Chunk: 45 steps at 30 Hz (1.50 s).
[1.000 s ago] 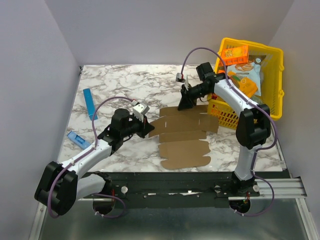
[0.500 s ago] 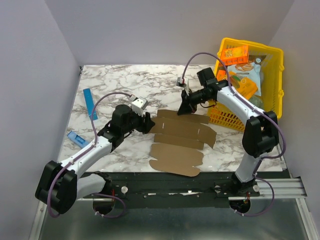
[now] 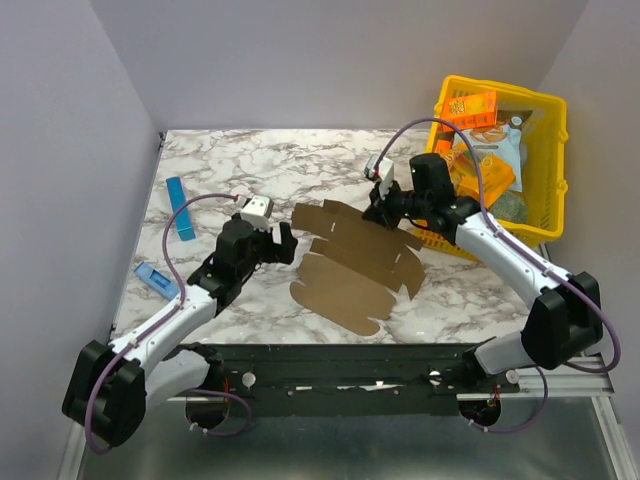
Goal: Fold the paper box
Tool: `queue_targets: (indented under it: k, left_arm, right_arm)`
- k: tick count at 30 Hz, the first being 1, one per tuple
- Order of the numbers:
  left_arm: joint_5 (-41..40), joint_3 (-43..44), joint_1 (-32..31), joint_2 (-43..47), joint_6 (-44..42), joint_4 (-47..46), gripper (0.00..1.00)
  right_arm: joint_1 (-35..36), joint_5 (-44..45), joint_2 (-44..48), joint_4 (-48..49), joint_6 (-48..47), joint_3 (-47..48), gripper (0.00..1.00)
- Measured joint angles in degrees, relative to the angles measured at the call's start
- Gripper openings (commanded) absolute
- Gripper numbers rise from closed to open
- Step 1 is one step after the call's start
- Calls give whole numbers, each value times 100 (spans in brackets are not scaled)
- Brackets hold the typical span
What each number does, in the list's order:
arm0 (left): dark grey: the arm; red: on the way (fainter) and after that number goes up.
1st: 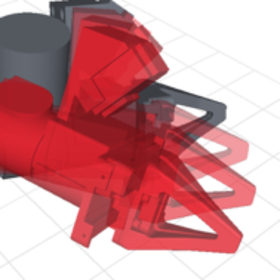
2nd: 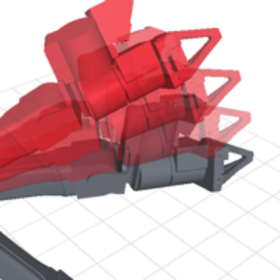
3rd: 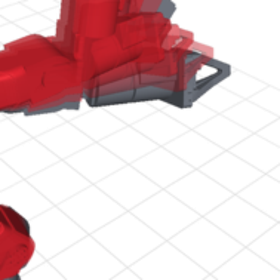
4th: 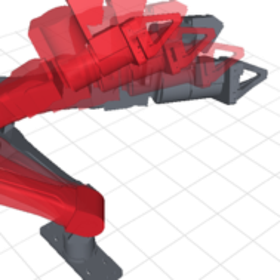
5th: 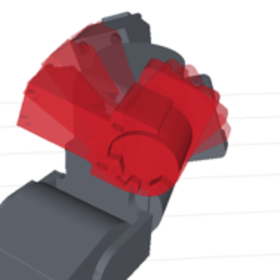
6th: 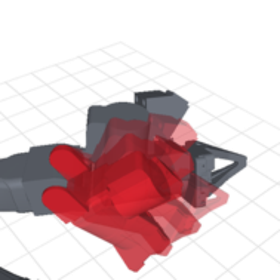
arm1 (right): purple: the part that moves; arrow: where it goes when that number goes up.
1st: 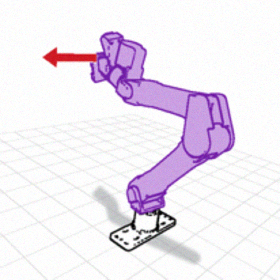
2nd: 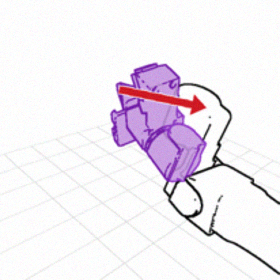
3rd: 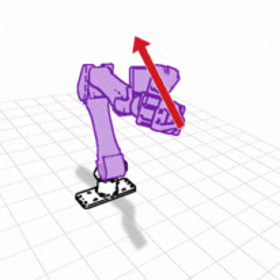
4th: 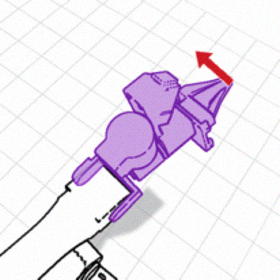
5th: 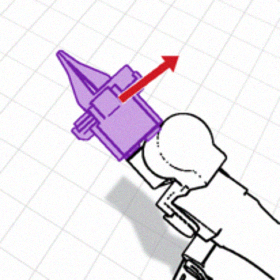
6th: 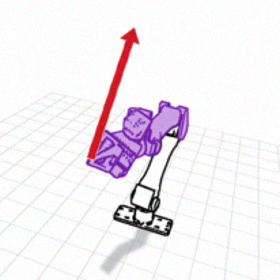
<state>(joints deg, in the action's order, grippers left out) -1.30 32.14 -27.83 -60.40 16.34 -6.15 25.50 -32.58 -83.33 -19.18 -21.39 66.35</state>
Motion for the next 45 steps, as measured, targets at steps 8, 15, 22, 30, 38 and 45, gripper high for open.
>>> queue_targets:
  k: [8, 15, 22, 30, 38, 45]
  left_arm:
    - [-258, -1047, 0, 758, 476, -378, 99]
    - [4, -1058, 0, 92, 612, -798, 85]
    - [398, -1049, -4, -570, 785, -1167, 70]
    - [455, -1261, -9, -581, 964, -1445, 74]
    - [481, -1327, -66, 2, 1084, -1576, 72]
    - [632, -1777, -505, -627, 1735, -2387, 62]
  right_arm:
    - [809, 1615, 225, 1119, 68, -713, 1]
    - [1292, 2695, 227, 1871, 11, -1239, 1]
    - [1792, 3687, 236, 2426, -127, -1718, 1]
    - [2199, 4570, 437, 2712, -221, -1834, 1]
    - [2304, 5027, 291, 2804, -448, -1624, 0]
    - [2304, 5093, 120, 2804, -518, -1453, 1]
